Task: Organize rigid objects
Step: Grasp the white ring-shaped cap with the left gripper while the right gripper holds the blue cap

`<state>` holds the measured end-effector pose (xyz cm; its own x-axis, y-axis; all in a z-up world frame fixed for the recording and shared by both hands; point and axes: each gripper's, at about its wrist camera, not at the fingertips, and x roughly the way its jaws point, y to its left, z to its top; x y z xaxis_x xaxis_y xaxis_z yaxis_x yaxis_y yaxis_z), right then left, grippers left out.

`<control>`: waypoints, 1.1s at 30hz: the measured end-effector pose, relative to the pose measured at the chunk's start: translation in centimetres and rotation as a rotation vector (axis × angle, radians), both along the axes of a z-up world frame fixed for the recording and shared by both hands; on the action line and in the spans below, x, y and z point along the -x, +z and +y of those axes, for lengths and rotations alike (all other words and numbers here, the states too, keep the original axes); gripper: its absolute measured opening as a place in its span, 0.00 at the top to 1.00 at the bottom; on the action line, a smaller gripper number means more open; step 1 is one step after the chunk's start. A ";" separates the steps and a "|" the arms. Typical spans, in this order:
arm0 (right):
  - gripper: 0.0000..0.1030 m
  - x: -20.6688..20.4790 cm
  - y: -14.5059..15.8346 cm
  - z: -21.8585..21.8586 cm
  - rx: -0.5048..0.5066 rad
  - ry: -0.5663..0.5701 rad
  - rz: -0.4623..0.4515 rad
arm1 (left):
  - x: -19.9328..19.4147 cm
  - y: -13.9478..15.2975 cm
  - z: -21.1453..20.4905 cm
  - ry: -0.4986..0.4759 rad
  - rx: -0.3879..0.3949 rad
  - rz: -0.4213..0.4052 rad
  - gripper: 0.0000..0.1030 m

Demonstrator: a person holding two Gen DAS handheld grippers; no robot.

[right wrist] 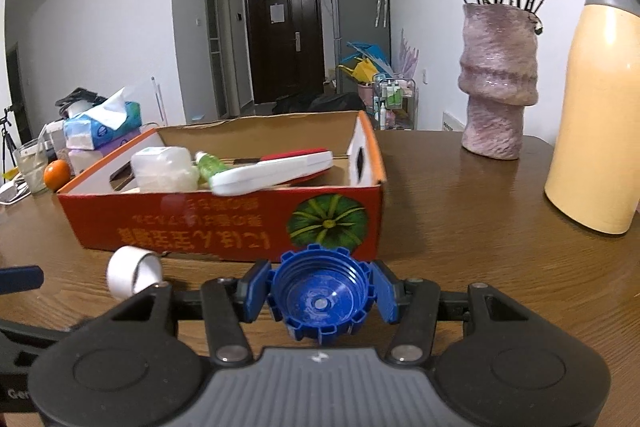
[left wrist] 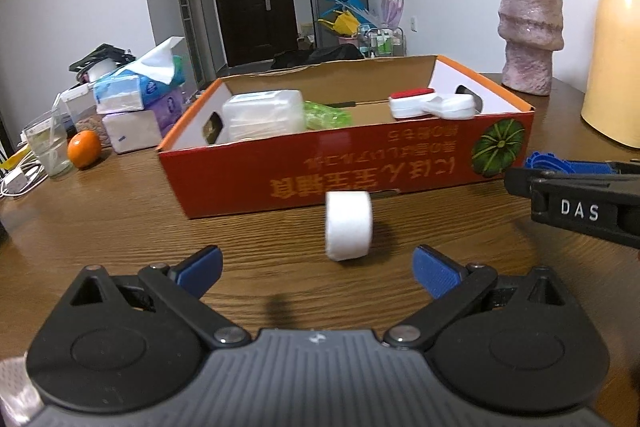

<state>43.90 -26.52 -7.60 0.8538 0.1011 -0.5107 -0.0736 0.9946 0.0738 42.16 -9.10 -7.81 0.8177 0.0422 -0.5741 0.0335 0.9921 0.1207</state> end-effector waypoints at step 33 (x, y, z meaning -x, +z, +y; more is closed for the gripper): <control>0.48 -2.4 -0.9 -3.1 0.002 0.024 0.011 | -4.8 -0.6 -3.4 0.090 -0.016 0.004 0.01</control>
